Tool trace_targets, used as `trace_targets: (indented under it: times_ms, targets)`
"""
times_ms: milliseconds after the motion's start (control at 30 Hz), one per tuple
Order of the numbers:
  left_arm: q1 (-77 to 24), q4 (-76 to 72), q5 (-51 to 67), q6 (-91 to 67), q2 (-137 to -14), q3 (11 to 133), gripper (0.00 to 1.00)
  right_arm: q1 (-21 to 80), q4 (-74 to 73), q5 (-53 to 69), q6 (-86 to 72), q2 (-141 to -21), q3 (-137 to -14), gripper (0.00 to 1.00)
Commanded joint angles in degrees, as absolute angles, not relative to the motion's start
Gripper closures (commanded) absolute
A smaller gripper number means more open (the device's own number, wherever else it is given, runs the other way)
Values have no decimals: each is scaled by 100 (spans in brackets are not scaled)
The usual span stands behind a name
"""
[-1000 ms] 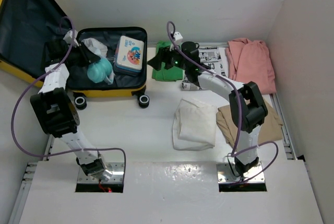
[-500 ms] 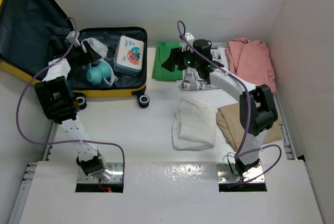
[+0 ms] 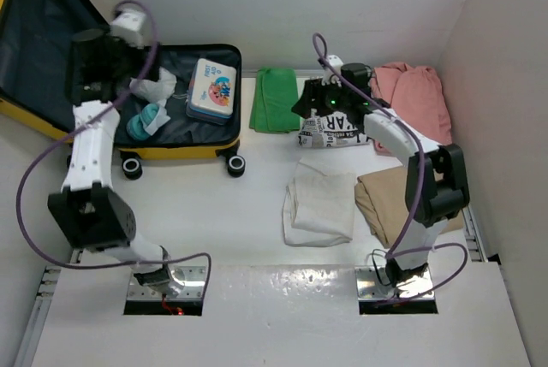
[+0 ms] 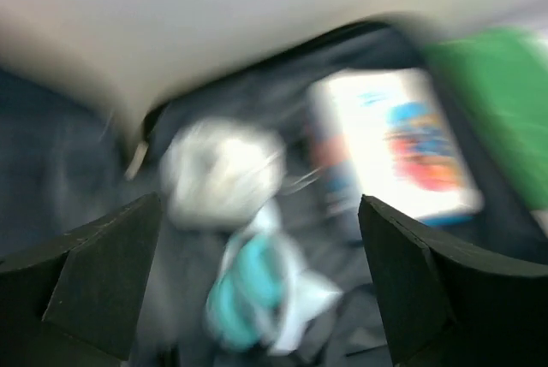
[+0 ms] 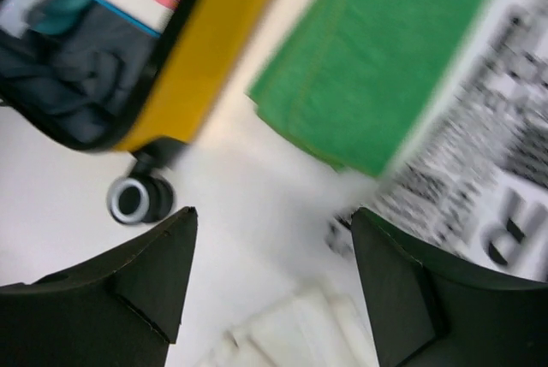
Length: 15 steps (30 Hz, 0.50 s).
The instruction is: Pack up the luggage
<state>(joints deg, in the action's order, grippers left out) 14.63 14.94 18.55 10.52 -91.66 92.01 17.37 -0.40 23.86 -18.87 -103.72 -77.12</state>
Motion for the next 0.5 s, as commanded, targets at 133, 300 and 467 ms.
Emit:
trace_targets:
  times_ms: [133,300,467]
  targets:
    - [-1719,2777,2900,3155,-8323,8035,3,643,-1360,2057,-1810,-9168,-6769,28]
    - [-3565,2777,2926,3322,-9198,7989,1,-289,-2318,2206,-1837,-8737,-6269,28]
    - [-4525,2777,2963,3322,-10290,8665,1,-896,-2715,2381,-1468,-8183,-5714,28]
